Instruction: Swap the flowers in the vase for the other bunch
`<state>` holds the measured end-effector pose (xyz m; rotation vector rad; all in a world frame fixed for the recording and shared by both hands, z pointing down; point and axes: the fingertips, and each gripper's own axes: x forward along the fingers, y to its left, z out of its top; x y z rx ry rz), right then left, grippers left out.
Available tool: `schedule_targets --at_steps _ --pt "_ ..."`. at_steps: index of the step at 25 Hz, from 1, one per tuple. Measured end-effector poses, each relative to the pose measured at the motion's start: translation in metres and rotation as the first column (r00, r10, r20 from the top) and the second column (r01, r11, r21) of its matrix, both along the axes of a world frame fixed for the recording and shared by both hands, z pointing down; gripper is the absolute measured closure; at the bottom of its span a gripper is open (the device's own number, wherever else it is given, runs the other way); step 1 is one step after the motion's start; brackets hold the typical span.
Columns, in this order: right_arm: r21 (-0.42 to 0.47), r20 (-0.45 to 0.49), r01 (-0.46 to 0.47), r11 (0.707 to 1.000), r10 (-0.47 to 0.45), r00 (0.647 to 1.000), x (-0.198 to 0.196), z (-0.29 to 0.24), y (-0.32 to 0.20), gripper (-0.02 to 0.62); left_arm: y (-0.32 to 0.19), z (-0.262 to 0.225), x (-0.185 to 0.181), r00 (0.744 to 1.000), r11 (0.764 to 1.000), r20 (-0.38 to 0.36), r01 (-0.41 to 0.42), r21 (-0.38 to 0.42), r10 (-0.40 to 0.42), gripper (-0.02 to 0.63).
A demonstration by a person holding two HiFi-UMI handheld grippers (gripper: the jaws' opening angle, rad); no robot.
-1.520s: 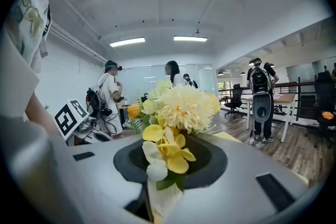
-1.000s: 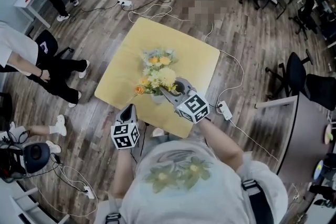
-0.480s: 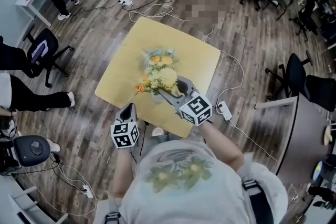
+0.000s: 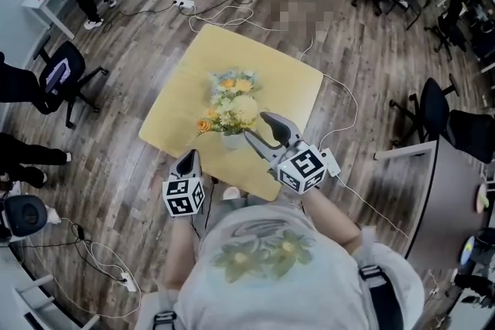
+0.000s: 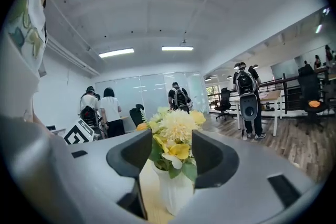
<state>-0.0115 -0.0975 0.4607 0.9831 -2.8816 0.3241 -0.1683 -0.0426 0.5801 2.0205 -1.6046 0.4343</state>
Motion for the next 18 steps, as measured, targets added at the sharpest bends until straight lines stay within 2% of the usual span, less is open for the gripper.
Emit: schedule_targets --at_steps 4,11,18 --pt "-0.009 0.033 -0.005 1.0 0.005 0.999 0.013 0.001 0.008 0.373 0.002 -0.004 0.003 1.0 1.0 0.002 -0.01 0.006 0.01 0.589" --pt "-0.022 0.029 -0.018 1.0 0.018 0.999 0.027 0.01 0.023 0.377 0.01 -0.012 0.013 0.999 0.999 0.02 -0.038 0.031 0.038 0.589" --pt "-0.023 0.006 -0.003 1.0 0.003 1.0 0.037 0.017 0.045 0.483 0.017 -0.02 0.028 0.998 0.997 0.018 -0.06 0.056 0.059 0.589"
